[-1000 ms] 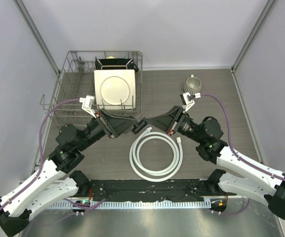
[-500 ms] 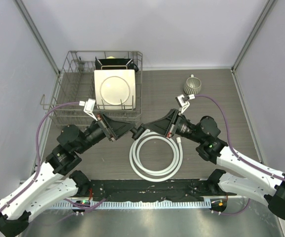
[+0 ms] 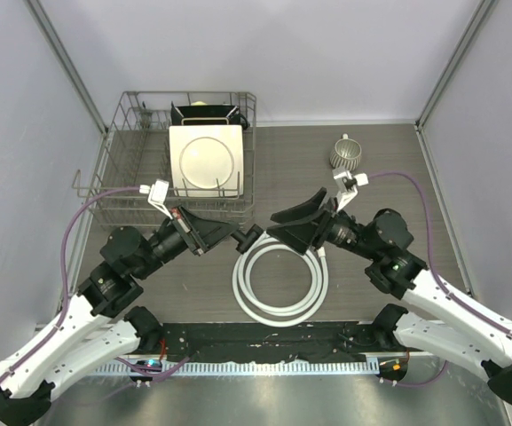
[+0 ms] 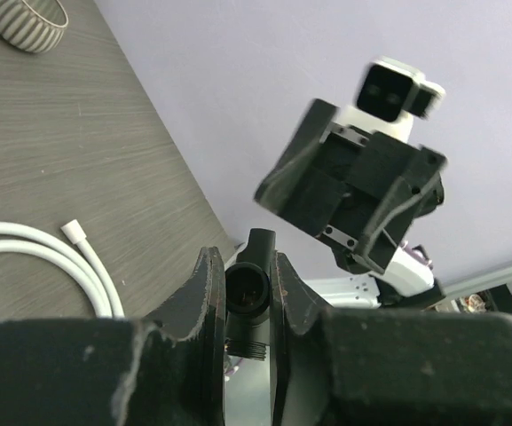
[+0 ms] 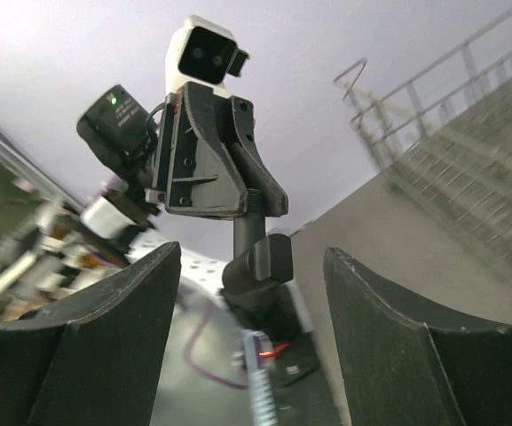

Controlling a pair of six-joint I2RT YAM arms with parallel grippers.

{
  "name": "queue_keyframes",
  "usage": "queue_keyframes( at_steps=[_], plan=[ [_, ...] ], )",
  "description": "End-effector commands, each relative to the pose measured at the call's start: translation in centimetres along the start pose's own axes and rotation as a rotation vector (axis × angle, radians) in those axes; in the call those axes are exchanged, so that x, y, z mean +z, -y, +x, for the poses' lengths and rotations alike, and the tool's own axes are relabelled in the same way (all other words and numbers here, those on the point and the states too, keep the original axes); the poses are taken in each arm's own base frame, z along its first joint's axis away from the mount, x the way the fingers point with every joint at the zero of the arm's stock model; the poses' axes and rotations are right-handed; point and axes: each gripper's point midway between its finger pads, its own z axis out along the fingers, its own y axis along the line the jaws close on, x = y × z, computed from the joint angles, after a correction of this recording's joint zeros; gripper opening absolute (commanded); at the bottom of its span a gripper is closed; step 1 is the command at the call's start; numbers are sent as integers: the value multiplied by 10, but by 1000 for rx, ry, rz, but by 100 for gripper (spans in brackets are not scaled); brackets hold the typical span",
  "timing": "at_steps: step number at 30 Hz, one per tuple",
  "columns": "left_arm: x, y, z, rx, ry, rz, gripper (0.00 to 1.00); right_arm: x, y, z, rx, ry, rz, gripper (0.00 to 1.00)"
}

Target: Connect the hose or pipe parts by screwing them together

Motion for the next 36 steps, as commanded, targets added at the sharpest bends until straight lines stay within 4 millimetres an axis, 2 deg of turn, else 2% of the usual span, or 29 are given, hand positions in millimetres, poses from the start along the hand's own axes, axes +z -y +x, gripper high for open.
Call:
queue_keyframes(
  at_steps=[1, 2, 3, 4, 5, 6, 7, 11, 13, 14, 15, 17, 18, 19, 20, 22, 24, 27, 31, 36],
  plan=[
    [-2, 45, -38, -62, 111, 95, 0, -15, -4, -33, -581, 59, 40, 72],
    [1, 45, -42, -72, 107, 59, 0, -14, 11, -39, -735, 40, 95, 72],
    [1, 35, -38, -76, 86, 0, 0, -13, 14, -40, -805, 24, 103, 71],
    [-1, 43, -47, -75, 103, -8, 0, -12, 18, -43, -959, 3, 92, 71],
    [0, 40, -49, -67, 109, -33, 0, -11, 18, -43, -1028, -5, 76, 71],
    [0, 34, -47, -67, 95, -72, 0, -11, 13, -41, -1092, -7, 42, 71],
    [-1, 38, -51, -66, 102, -73, 0, -11, 11, -37, -1223, -5, -14, 71],
    [-3, 42, -55, -81, 111, -78, 0, -17, -9, -44, -1444, 59, -66, 71],
    [0, 40, -54, -117, 103, -90, 0, -16, -14, -32, -1544, 28, -125, 70],
    [3, 35, -51, -141, 92, -117, 0, -15, -11, -40, -1610, 47, -84, 69],
    [4, 36, -51, -181, 90, -123, 0, -13, -22, -50, -1641, 118, -67, 69],
    [9, 29, -46, -228, 72, -158, 0, -11, -27, -53, -1743, 145, -38, 70],
    [10, 28, -47, -248, 77, -164, 0, -7, -22, -49, -1771, 106, -30, 70],
    [12, 29, -47, -286, 78, -163, 0, -4, -29, -55, -1807, 105, -27, 69],
    [11, 31, -47, -301, 80, -158, 0, -1, -33, -51, -1860, 91, -44, 69],
    [12, 28, -55, -341, 129, -180, 0, 7, -36, -47, -1890, 65, -64, 70],
    [13, 25, -57, -364, 137, -198, 0, 12, -34, -39, -1954, 1, -88, 69],
    [13, 21, -55, -407, 140, -222, 0, 19, -37, -35, -2040, 0, -84, 68],
    [11, 18, -53, -454, 142, -236, 0, 30, -34, -24, -2082, -68, -108, 66],
    [8, 22, -55, -476, 146, -223, 0, 37, -26, -13, -2128, -125, -127, 62]
  ],
)
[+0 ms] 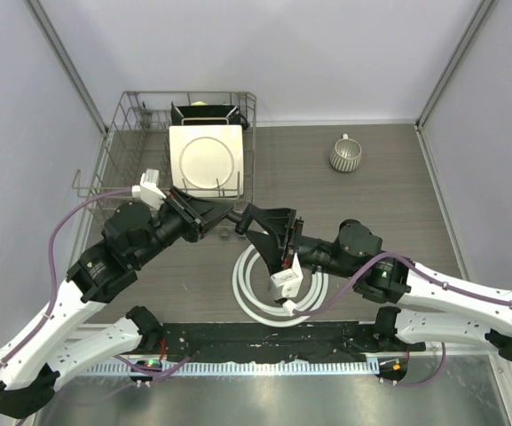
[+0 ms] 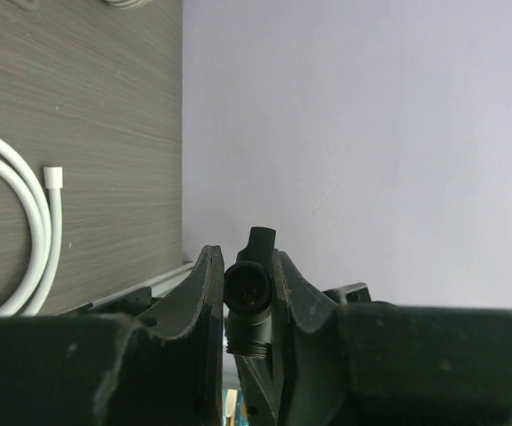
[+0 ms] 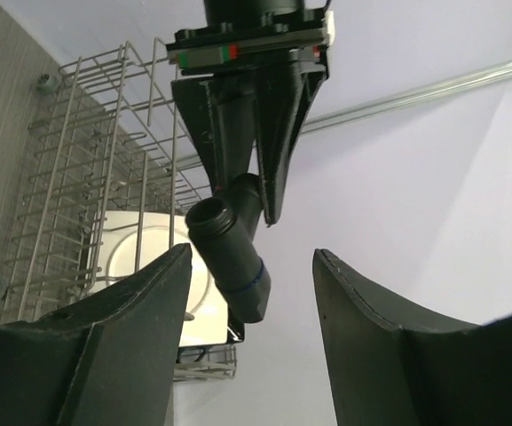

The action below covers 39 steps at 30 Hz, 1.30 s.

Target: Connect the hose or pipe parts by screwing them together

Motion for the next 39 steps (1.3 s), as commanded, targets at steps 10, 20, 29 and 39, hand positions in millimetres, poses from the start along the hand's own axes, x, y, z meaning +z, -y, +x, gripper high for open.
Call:
queue_keyframes(
  at_steps=[10, 20, 29, 39],
  plan=[
    [-11, 22, 6, -97, -48, 54, 0, 12, 13, -2, -204, -49, 19, 52],
    [-10, 25, 28, -101, -178, 71, 0, 17, 15, -9, -260, -22, 52, 39],
    [-7, 25, 40, -107, -245, 82, 0, 14, 12, -24, -260, 34, 40, 21],
    [-1, 26, 47, -104, -289, 89, 0, 10, 3, -28, -232, 48, 22, 6]
  ],
)
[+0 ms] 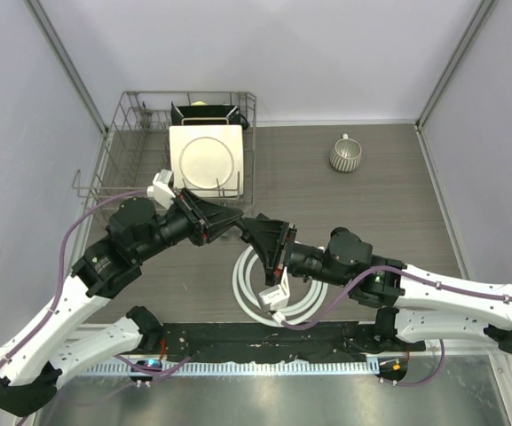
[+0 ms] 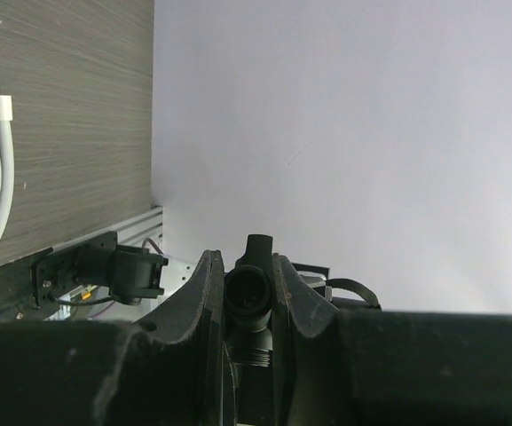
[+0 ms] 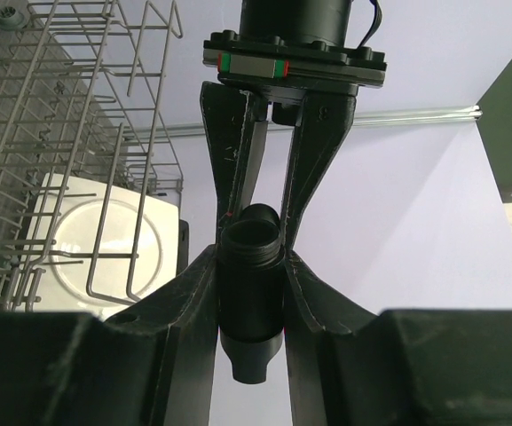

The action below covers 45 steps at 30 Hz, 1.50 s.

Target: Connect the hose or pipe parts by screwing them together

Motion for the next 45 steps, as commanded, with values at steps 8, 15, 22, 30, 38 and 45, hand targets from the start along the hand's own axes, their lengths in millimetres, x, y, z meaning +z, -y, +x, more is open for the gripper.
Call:
queue_keyframes(
  at_steps=[8, 15, 22, 30, 38, 45],
  plan=[
    [3, 23, 28, 17, -165, 101, 0, -2, 11, -19, 32, 64, 32, 19],
    [2, 24, 28, 31, -167, 108, 0, -4, 10, -17, 29, 51, 25, 7],
    [6, 24, 33, 49, -201, 117, 0, -5, 10, -25, 61, 79, 25, 2],
    [-15, 19, -13, 458, 47, -15, 73, -38, 37, 15, 806, -187, 329, 1],
    [-17, -18, -50, 654, 174, -228, 75, -130, -18, 96, 1269, -852, 764, 1],
    [38, -71, -39, 738, 119, -413, 72, -194, -22, 120, 1513, -943, 1058, 1]
  ],
)
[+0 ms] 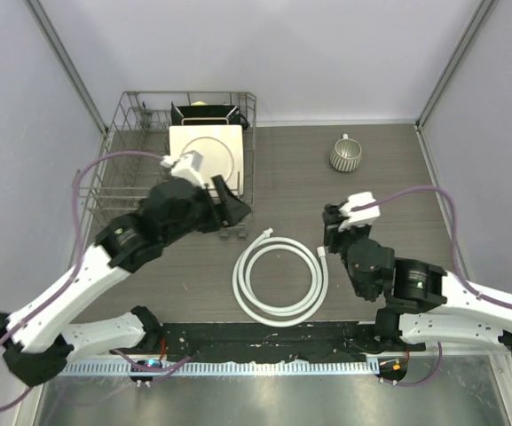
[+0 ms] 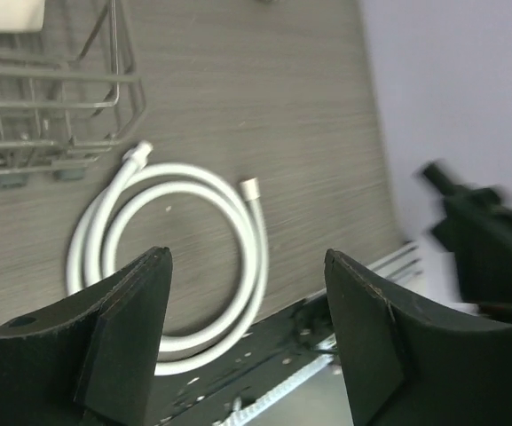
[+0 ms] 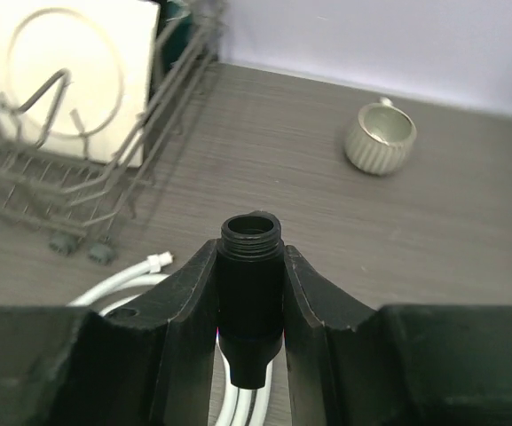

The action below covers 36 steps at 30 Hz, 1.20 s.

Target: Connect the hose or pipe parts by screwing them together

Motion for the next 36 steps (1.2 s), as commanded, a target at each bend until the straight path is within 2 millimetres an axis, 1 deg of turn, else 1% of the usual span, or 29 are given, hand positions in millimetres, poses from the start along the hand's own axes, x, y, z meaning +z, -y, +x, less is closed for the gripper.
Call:
queue_keyframes(
  at_steps=[1, 2, 3, 4, 5, 6, 7, 8, 10, 11, 12, 13, 14, 16, 17, 18, 19, 20, 21, 22, 23, 24, 27, 28, 30, 33, 34, 35, 36],
  plan=[
    [43, -21, 29, 120, -28, -147, 72, -12, 56, -19, 334, 22, 203, 1],
    [51, -16, 30, 114, -13, -135, 71, -10, 57, -23, 316, 11, 192, 1],
    [58, -10, 38, 106, -22, -129, 71, -7, 55, -21, 288, -8, 197, 1],
    [74, -9, 41, 110, -4, -148, 71, -6, 57, -18, 260, -29, 208, 1],
    [84, -6, 47, 118, -2, -155, 70, -6, 60, -24, 271, -31, 220, 1],
    [91, 0, 58, 136, -9, -151, 70, -5, 61, -25, 274, -36, 229, 1],
    [100, 4, 58, 130, 27, -170, 70, -4, 62, -24, 263, -47, 239, 1],
    [116, 8, 78, 156, -3, -189, 70, -6, 65, -29, 279, -35, 247, 1],
    [133, 15, 91, 152, 5, -206, 70, -11, 72, -35, 334, -14, 254, 1],
    [146, 22, 111, 175, -17, -207, 69, -14, 76, -38, 362, -2, 257, 1],
    [153, 26, 120, 182, -21, -205, 68, -17, 81, -40, 383, 9, 266, 1],
    [162, 36, 127, 178, -11, -181, 68, -23, 88, -44, 427, 28, 261, 1],
    [176, 37, 146, 198, -27, -192, 67, -25, 92, -46, 444, 37, 260, 1],
    [191, 40, 161, 182, -35, -201, 66, -31, 100, -49, 469, 53, 263, 1],
    [199, 47, 167, 147, -49, -192, 65, -34, 104, -50, 483, 62, 262, 1],
    [214, 37, 184, 157, -73, -222, 64, -37, 108, -50, 484, 65, 262, 1],
    [221, 32, 193, 156, -89, -247, 64, -39, 112, -51, 487, 70, 267, 1],
    [227, 39, 194, 119, -83, -246, 64, -44, 118, -52, 506, 81, 269, 1],
    [237, 28, 207, 123, -95, -282, 64, -47, 123, -51, 509, 84, 273, 1],
    [240, 24, 212, 122, -100, -299, 64, -50, 128, -53, 519, 92, 281, 1],
    [244, 27, 213, 111, -95, -299, 65, -56, 136, -54, 543, 107, 283, 1],
    [250, 19, 221, 105, -99, -321, 66, -59, 140, -53, 547, 111, 287, 1],
    [259, 18, 229, 99, -103, -317, 66, -67, 152, -53, 555, 122, 290, 1],
    [264, 11, 235, 110, -108, -332, 66, -69, 155, -53, 553, 123, 295, 1],
    [269, 10, 235, 121, -96, -338, 66, -71, 159, -52, 549, 123, 301, 1],
    [277, -2, 240, 159, -85, -382, 64, -76, 166, -50, 558, 131, 303, 1],
    [279, -3, 239, 162, -79, -389, 63, -78, 168, -48, 563, 135, 302, 1],
    [282, -10, 245, 175, -88, -405, 63, -79, 170, -48, 561, 137, 306, 1],
    [283, -11, 247, 178, -92, -409, 63, -79, 172, -45, 550, 133, 315, 1]
  ],
)
